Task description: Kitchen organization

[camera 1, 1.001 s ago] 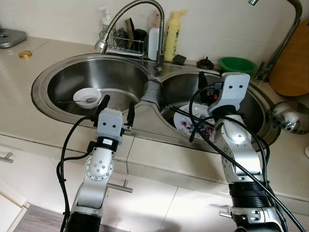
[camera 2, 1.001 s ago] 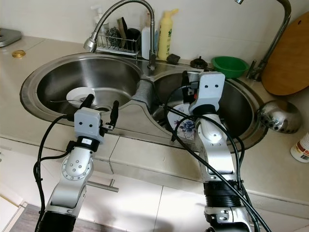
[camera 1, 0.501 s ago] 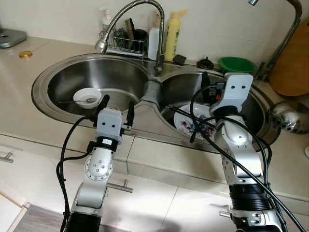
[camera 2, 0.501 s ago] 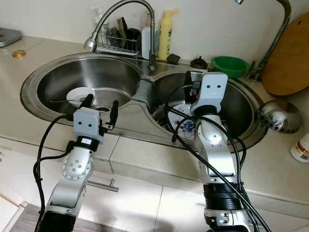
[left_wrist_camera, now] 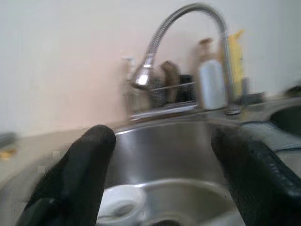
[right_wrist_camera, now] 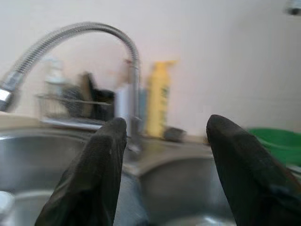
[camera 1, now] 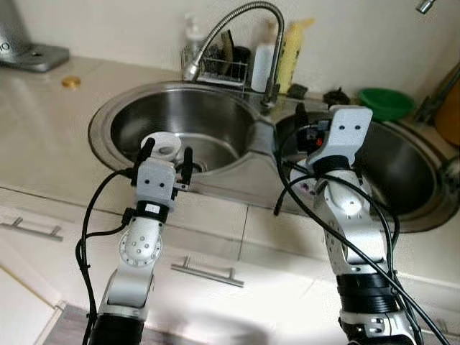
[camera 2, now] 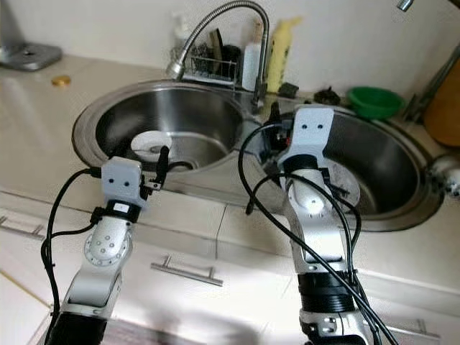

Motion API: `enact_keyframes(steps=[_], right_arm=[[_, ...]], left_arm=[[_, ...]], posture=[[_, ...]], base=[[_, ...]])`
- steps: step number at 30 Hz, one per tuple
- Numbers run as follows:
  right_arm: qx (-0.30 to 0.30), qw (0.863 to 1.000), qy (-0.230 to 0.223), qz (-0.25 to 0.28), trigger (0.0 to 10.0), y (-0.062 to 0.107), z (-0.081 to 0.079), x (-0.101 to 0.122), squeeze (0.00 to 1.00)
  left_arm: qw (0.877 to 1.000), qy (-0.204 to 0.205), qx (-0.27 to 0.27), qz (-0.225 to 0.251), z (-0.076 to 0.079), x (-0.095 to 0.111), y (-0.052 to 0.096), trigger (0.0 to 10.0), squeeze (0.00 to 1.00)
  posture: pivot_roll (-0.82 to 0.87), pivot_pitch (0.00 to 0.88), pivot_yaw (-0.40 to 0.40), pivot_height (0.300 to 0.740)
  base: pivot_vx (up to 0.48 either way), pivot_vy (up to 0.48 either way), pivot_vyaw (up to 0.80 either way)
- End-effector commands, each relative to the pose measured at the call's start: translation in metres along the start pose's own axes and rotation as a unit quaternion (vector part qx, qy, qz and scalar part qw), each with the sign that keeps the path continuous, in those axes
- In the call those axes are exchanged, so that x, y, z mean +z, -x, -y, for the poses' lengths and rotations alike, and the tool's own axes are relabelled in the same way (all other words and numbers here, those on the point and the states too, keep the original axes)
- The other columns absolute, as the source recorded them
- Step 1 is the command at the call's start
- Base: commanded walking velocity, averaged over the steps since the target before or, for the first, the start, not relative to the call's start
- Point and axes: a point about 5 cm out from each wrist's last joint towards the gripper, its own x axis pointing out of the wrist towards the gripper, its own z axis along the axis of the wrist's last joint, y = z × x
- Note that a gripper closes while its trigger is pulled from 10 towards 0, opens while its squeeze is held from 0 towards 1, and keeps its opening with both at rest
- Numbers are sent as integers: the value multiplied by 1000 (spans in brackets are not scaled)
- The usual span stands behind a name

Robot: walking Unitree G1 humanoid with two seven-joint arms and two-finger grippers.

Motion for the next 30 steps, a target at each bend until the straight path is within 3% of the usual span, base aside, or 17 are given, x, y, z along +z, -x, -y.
enact_keyframes(steps=[1, 8, 13, 19, 25, 30], right_arm=[[0, 1000, 7, 15, 10000, 0, -3, 6, 0], [-1, 1000, 20, 18, 10000, 4, 0, 7, 0], [-24, 999, 42, 12, 10000, 10, 11, 4, 0], [-33, 996, 77, -3, 10000, 31, 25, 2, 0], [-29, 995, 90, -9, 10000, 43, 26, 3, 0], [-22, 995, 96, -11, 10000, 49, 22, 3, 0]], left_arm=[[1000, -9, 2, 8, -5, 3, -1, 10000, 0], [1000, -9, 0, 10, -5, 4, -1, 10000, 0], [1000, -9, 0, 12, -4, 5, -1, 10000, 0], [1000, -8, 2, 13, -5, 5, 0, 10000, 0], [1000, -7, 1, 12, -5, 4, 0, 10000, 0], [1000, -11, -1, 19, -3, 5, 0, 10000, 0]], posture=[[114, 0, -81, 740], [111, 0, -80, 740], [105, 0, -84, 740], [87, 0, -90, 740], [75, 0, -90, 740], [76, 0, -88, 740]], base=[[0, 480, 0], [0, 480, 0], [0, 480, 0], [0, 480, 0], [0, 480, -647], [0, 0, -800]])
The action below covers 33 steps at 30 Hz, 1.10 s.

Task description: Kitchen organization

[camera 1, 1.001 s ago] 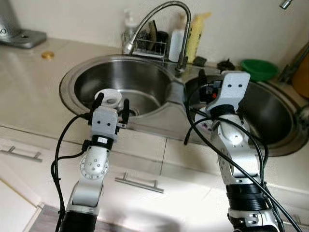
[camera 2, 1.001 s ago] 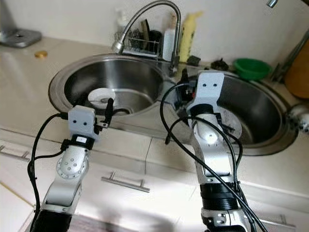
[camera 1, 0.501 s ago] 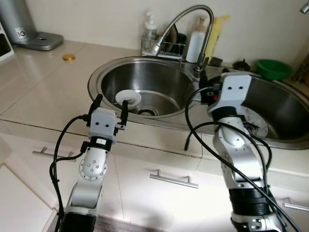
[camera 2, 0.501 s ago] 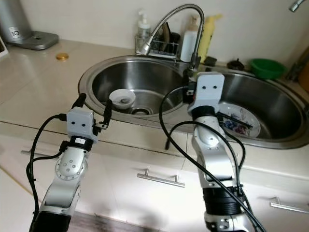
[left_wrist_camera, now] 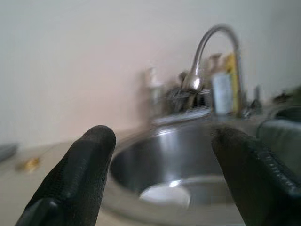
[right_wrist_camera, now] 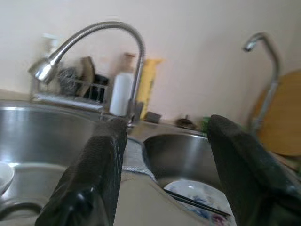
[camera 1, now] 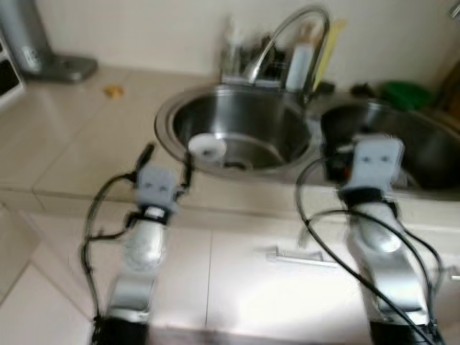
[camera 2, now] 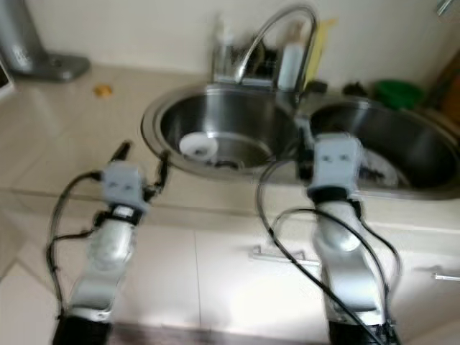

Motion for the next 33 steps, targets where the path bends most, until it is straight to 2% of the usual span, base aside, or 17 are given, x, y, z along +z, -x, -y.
enact_keyframes(steps=[1, 9, 18, 23, 28, 33], right_arm=[[8, 1000, 0, 10, 10000, 0, -5, 7, 0], [5, 999, 24, 22, 10000, 1, -5, 11, 0], [12, 998, 58, 23, 10000, 8, -3, 4, 0], [14, 998, 63, 27, 10000, 10, -1, 3, 0], [14, 998, 59, 32, 10000, 10, -2, 3, 0], [8, 998, 58, 36, 10000, 10, -3, 3, 0]], left_arm=[[1000, -7, 5, 4, -4, 1, 0, 10000, 0], [1000, -10, 7, 7, -5, 2, 1, 10000, 0], [1000, -13, 6, 10, -6, 2, 1, 10000, 0], [1000, -20, 5, 12, -6, 3, 1, 10000, 0], [999, -40, -3, 37, -4, 12, -2, 10000, 0], [999, -38, -2, 34, -5, 11, -2, 10000, 0]], posture=[[77, 0, -89, 740], [77, 0, -93, 740], [72, 0, -90, 740], [72, 0, -90, 740], [75, 0, -88, 740], [73, 0, -82, 740]], base=[[0, 0, -800], [0, 0, -800], [0, 0, -800], [0, 0, -800], [0, 0, -800], [0, 0, -800]])
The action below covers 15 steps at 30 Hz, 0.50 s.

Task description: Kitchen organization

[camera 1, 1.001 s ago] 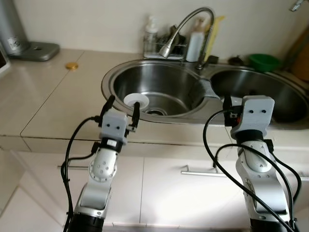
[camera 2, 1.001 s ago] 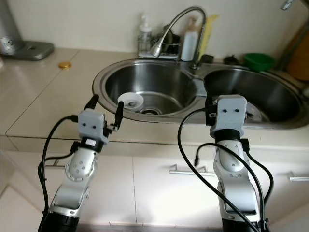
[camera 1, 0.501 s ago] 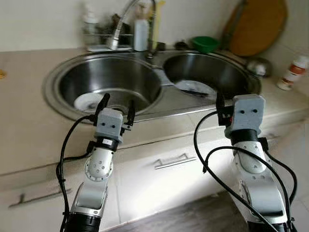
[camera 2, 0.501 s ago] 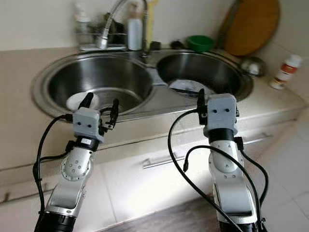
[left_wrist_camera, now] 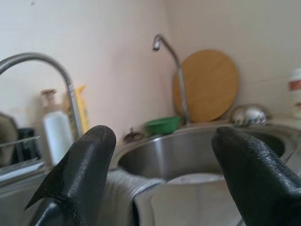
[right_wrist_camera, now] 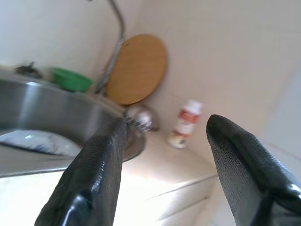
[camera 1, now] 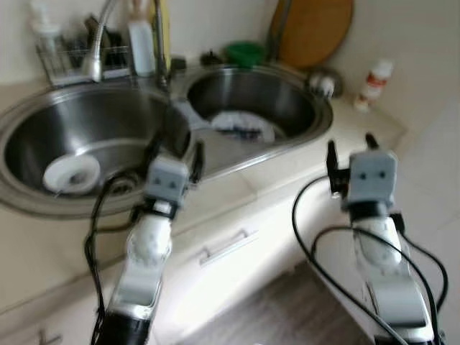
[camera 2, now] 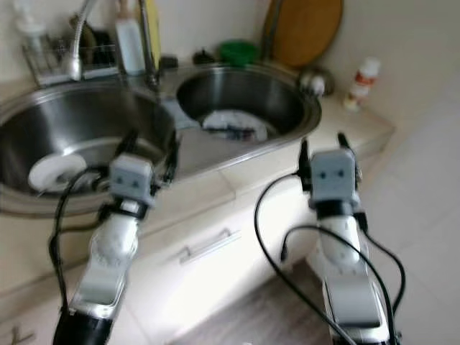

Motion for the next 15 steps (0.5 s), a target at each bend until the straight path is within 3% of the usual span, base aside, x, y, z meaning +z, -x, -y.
enact_keyframes(steps=[1, 15], right_arm=[[-7, 1000, 6, 10, 10000, 0, 1, 3, 0], [-24, 1000, 14, 12, 10000, -1, 2, 1, 0]], left_arm=[[1000, -6, 1, 1, -3, 0, 1, 10000, 0], [1000, -8, -10, -4, 1, -4, -1, 10000, 0]], posture=[[73, 0, -81, 740], [57, 0, -55, 740]], base=[[0, 0, -800], [0, 0, -800]])
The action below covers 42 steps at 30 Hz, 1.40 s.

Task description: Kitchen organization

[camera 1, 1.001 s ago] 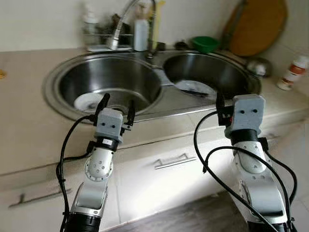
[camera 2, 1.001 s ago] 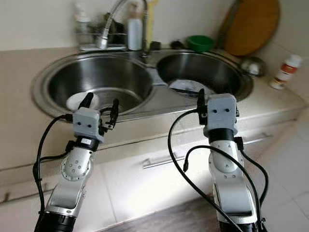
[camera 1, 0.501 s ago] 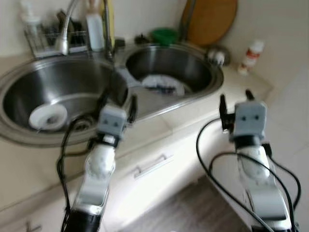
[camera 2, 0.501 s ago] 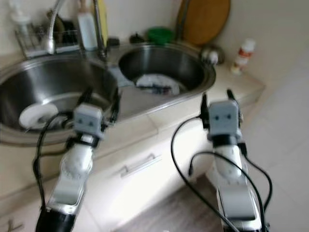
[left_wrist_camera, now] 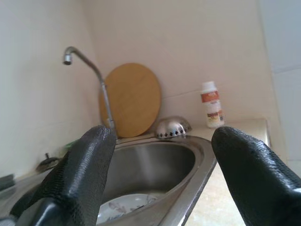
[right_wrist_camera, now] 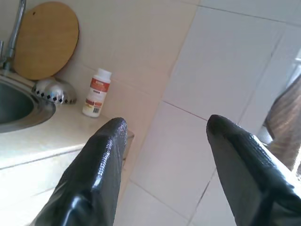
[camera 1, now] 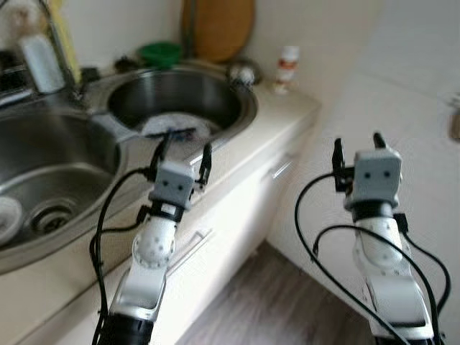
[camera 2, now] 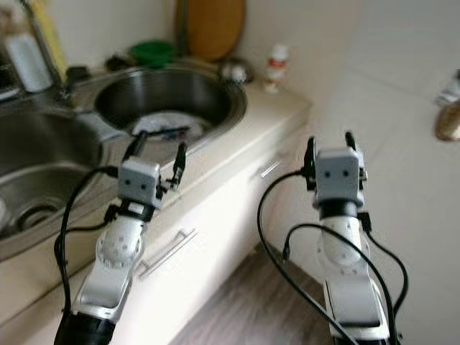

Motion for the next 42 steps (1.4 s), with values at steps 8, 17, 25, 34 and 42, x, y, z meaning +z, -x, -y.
enact_keyframes(steps=[8, 17, 25, 34, 42], right_arm=[[-29, 999, 14, 3, 10000, 1, 10, -1, 0], [-30, 999, 22, 1, 10000, 2, 10, -4, 0], [-23, 999, 39, -2, 10000, 2, 7, -7, 0], [-25, 999, 42, -1, 10000, -2, 7, -7, 0], [-27, 999, 40, 3, 10000, -7, 6, -5, 0]], left_arm=[[1000, 8, -21, 7, 11, 2, -5, 10000, 0], [1000, 9, -25, 4, 14, 0, -3, 10000, 0], [1000, 8, -21, -1, 12, -1, -2, 10000, 0], [1000, 7, -21, -2, 13, -2, -2, 10000, 0], [1000, 9, -19, -4, 12, -3, -4, 10000, 0]], posture=[[40, 0, -37, 740], [41, 0, -42, 740], [44, 0, -49, 740], [41, 0, -50, 740], [42, 0, -51, 740]], base=[[0, 0, -800], [0, 0, -800], [0, 0, -100], [0, -145, 0], [0, -384, 0]])
